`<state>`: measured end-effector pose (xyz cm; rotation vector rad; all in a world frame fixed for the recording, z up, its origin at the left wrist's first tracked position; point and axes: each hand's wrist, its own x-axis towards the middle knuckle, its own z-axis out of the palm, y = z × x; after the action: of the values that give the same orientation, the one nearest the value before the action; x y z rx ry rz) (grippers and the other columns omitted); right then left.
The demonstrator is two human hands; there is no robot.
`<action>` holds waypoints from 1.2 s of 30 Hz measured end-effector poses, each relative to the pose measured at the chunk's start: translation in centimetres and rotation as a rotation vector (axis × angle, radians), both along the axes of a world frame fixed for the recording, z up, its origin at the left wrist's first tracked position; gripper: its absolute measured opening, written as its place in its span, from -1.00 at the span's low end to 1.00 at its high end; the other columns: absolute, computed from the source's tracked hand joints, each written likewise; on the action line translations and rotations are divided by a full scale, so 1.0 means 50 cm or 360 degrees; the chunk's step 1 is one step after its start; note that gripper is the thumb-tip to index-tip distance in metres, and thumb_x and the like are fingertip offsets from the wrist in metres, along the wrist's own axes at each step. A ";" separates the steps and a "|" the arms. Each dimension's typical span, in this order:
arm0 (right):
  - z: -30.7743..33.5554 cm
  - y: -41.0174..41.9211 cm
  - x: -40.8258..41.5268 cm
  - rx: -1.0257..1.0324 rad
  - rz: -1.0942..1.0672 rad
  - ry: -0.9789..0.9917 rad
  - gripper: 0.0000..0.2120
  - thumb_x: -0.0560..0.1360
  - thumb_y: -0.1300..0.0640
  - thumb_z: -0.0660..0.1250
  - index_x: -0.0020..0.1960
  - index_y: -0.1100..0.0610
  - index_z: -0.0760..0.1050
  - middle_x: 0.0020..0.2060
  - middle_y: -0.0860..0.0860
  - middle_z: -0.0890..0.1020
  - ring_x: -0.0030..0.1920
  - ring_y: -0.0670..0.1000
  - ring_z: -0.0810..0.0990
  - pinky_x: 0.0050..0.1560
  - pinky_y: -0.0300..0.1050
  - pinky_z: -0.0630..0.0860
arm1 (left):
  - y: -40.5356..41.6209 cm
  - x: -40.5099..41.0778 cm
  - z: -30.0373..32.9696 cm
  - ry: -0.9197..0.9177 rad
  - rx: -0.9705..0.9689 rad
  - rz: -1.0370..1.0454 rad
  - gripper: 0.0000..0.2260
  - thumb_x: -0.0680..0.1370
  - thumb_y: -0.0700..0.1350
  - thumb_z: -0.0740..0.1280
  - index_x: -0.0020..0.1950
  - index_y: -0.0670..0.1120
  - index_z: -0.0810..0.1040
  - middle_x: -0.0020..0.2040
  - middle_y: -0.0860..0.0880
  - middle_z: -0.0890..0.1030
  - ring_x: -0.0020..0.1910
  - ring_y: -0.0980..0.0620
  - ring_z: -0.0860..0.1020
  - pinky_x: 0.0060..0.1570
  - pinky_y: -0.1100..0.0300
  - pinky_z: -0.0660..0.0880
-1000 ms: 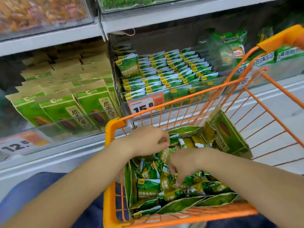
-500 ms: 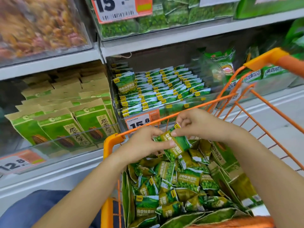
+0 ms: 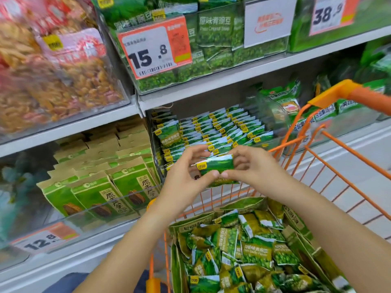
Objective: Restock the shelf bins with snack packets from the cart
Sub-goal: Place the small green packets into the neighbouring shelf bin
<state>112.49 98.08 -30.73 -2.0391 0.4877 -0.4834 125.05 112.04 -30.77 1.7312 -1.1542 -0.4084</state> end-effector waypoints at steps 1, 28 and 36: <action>-0.002 0.003 0.001 -0.0163 -0.0012 0.0082 -0.69 0.38 0.09 0.52 0.03 0.04 0.46 -0.40 -0.18 0.43 -0.37 -0.24 0.46 -0.26 -0.37 0.36 | -0.006 0.009 0.013 -0.0232 0.0127 -0.0050 -0.60 0.46 -0.08 0.48 0.26 0.10 0.47 0.15 0.19 0.57 0.14 0.31 0.52 0.16 0.32 0.45; -0.028 -0.004 0.002 -0.1097 0.0161 0.0842 -0.44 0.60 -0.15 0.16 0.52 0.01 0.13 0.56 0.07 -0.09 0.54 0.06 0.03 0.53 0.03 -0.14 | -0.152 0.233 0.073 -0.1987 0.1703 0.0630 -0.43 0.50 0.15 0.39 0.36 -0.17 0.37 0.27 -0.15 0.49 0.27 -0.14 0.43 0.28 0.01 0.30; 0.011 0.009 -0.004 -0.1014 0.0047 0.0438 -0.77 0.57 -0.09 0.24 0.14 0.00 0.49 0.09 -0.05 0.51 0.13 0.00 0.48 -0.01 -0.11 0.40 | -0.077 0.104 0.067 -0.2264 0.0751 0.0334 -0.76 0.54 0.03 0.31 0.00 -0.15 0.53 -0.12 -0.15 0.61 -0.08 -0.19 0.57 -0.14 0.02 0.41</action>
<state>112.31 98.53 -30.21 -2.7451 0.5072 -0.3679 130.24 108.19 -27.40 2.5846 -1.8541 0.9406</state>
